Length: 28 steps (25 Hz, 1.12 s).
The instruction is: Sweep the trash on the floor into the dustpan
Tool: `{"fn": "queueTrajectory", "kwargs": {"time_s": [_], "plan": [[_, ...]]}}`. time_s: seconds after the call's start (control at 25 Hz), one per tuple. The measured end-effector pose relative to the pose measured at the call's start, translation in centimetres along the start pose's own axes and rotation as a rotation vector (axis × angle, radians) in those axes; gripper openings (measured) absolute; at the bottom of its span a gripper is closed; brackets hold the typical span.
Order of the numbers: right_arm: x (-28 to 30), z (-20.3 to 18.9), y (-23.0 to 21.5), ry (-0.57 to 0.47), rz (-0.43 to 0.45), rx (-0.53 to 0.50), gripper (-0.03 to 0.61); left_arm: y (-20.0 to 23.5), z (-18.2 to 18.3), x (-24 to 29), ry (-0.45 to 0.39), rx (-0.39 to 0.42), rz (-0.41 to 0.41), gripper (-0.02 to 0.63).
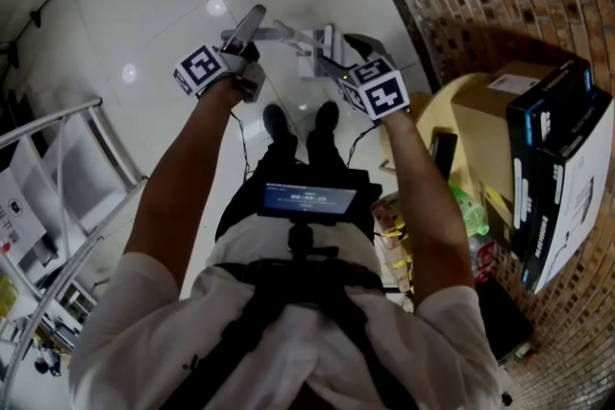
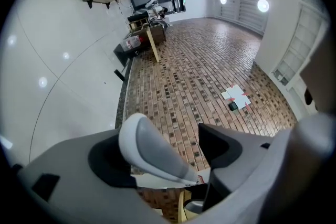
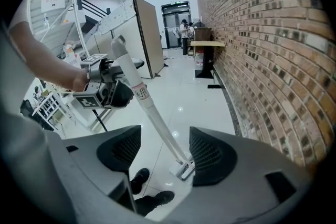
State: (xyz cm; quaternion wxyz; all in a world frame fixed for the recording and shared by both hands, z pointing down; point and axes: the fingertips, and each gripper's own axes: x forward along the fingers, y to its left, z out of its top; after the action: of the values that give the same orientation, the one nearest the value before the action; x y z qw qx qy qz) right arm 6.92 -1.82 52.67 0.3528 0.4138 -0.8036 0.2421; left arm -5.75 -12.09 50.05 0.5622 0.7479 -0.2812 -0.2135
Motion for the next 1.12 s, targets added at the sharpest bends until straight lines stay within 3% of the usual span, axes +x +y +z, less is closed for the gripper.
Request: {"fn": "queueTrajectory", "kwargs": {"time_s": [0.12,0.28,0.52,0.68,0.8,0.92,1.0,1.12], "plan": [[-0.6,-0.8,0.1,0.006,-0.015,0.011,0.291,0.4,-0.2,-0.5,0.011,-0.002,0.005,0.354],[-2.0,-1.9,-0.2,0.011,-0.047,0.026,0.291,2.0,-0.4,-2.1,0.032,0.015,0.101,0.354],[-5.0,-2.7,-0.8,-0.005,-0.094,0.041,0.291,-1.5,-0.3,-2.6,0.036,0.049,-0.024,0.354],[-6.8,-3.9,-0.8,-0.013,-0.099,0.05,0.291,0.5,-0.5,-5.3,0.041,0.149,0.098,0.354],[-7.3,-4.7,-0.7,-0.019,-0.086,0.058,0.291,0.0,-1.8,-6.6,0.01,0.105,0.089,0.354],[-7.8,-5.3,-0.3,-0.04,-0.066,0.079,0.291,0.1,-2.4,-8.7,-0.006,0.157,0.152,0.354],[-8.5,-5.6,0.0,-0.059,-0.057,0.088,0.291,-1.4,-3.6,-9.3,-0.037,0.105,0.094,0.356],[-9.9,-5.9,0.5,-0.086,-0.041,0.091,0.291,-3.1,-5.5,-11.6,-0.082,0.07,0.096,0.354]]}}
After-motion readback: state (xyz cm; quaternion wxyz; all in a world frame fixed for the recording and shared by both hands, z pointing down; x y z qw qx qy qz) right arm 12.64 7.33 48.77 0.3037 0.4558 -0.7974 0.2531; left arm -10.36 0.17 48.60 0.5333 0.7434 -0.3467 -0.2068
